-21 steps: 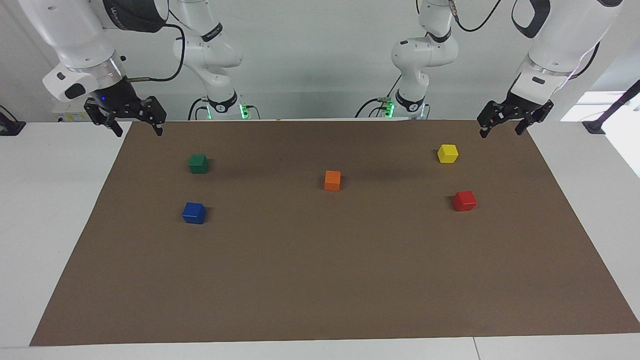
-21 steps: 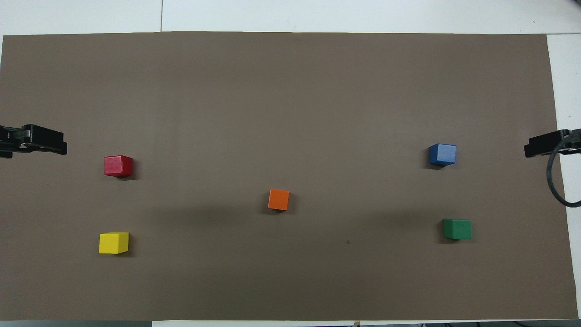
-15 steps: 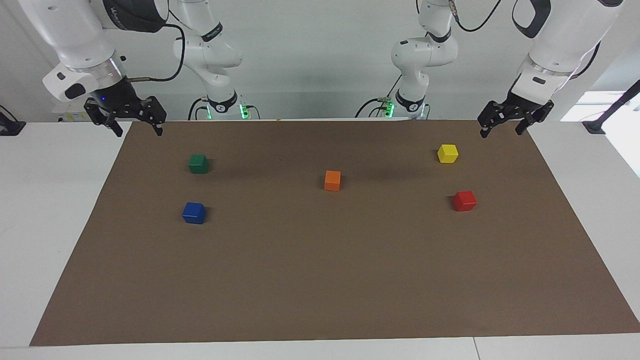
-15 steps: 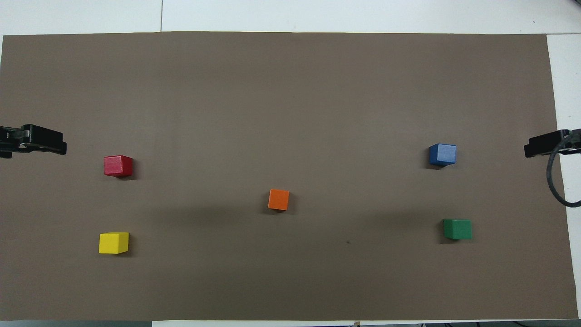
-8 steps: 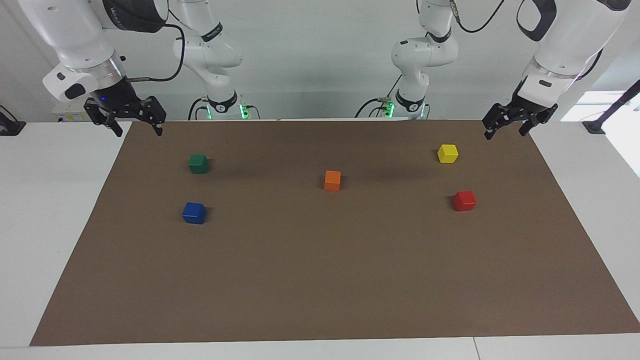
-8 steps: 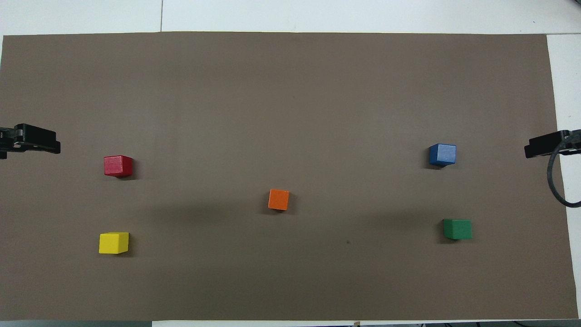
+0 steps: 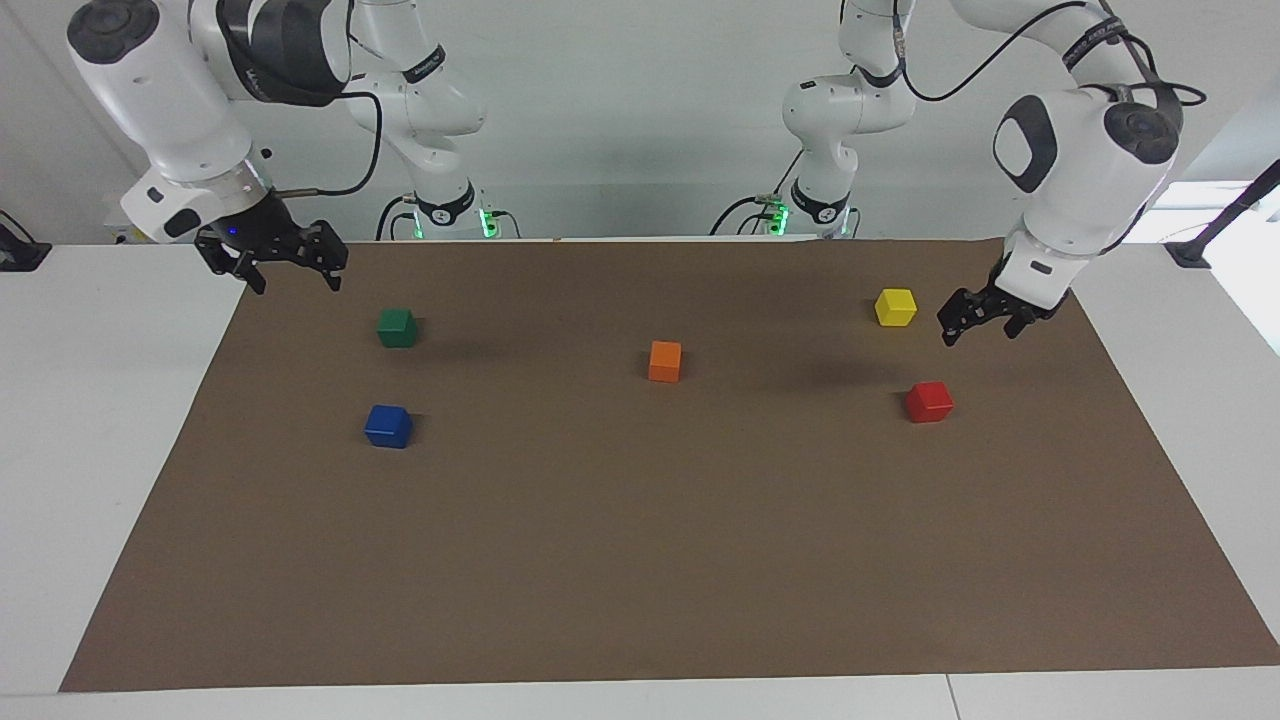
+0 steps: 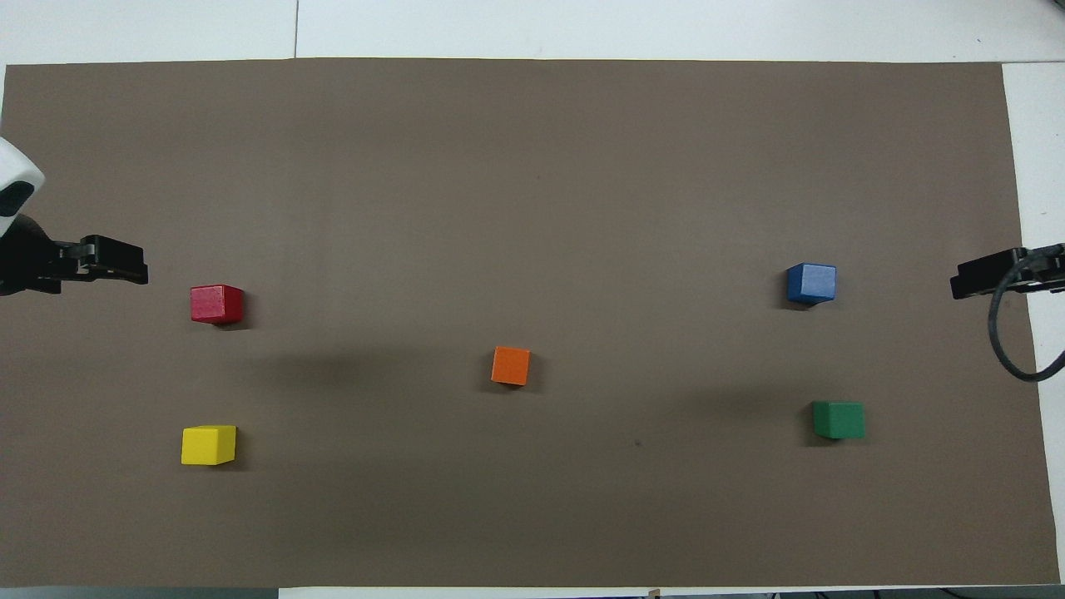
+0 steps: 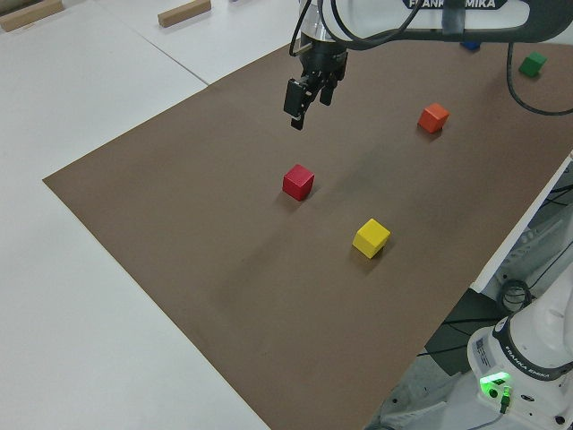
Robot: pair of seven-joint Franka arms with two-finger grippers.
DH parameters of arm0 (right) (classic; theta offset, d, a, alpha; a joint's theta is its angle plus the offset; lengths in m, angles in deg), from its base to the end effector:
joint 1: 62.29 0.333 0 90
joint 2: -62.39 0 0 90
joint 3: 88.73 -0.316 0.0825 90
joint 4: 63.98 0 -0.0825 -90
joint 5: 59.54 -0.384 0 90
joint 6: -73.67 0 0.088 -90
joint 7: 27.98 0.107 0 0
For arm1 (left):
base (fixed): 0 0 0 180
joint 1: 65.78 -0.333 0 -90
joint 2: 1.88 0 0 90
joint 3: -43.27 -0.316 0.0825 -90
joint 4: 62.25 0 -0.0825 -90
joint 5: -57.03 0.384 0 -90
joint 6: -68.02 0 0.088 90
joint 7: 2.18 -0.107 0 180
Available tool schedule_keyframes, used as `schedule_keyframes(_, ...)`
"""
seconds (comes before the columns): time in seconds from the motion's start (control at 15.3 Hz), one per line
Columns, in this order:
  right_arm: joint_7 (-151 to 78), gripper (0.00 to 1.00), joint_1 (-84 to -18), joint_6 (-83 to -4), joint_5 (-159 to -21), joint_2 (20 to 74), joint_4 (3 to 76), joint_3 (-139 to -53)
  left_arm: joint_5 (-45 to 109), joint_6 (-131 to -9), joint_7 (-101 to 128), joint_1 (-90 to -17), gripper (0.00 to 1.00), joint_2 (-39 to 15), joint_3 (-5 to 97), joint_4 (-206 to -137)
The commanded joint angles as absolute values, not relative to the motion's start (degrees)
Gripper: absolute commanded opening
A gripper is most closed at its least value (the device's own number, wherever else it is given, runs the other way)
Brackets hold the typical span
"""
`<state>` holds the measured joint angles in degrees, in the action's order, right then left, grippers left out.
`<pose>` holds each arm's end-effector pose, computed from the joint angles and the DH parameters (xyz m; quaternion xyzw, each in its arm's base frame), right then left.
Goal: Transfer red block to right arm and stack on blue block
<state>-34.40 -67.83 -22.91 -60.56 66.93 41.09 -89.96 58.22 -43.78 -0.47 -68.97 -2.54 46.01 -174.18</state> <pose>0.5289 -0.0378 0.5527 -0.9992 -0.0170 0.0336 0.0111 0.5589 0.0059 0.4685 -0.9998 -0.0149 0.0068 0.0094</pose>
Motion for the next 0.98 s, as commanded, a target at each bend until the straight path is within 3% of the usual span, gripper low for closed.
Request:
schedule_keyframes(0.0,-38.78,1.00,-70.11,-28.79,-67.61,69.16,48.76,-90.31,58.00,-52.02,-0.07,-67.89,1.00,-4.15,45.12,-179.84)
schedule_keyframes(0.46,-56.45,1.00,-74.42,-30.13,-89.04,62.05,50.36,-90.31,58.00,-63.81,-0.42,-67.98,1.00,-7.85,44.59,-186.00)
schedule_keyframes(0.91,-59.87,0.97,-74.42,-23.37,-110.24,59.32,53.52,-90.31,58.00,-67.25,-0.42,-68.15,1.00,-11.19,44.32,-186.80)
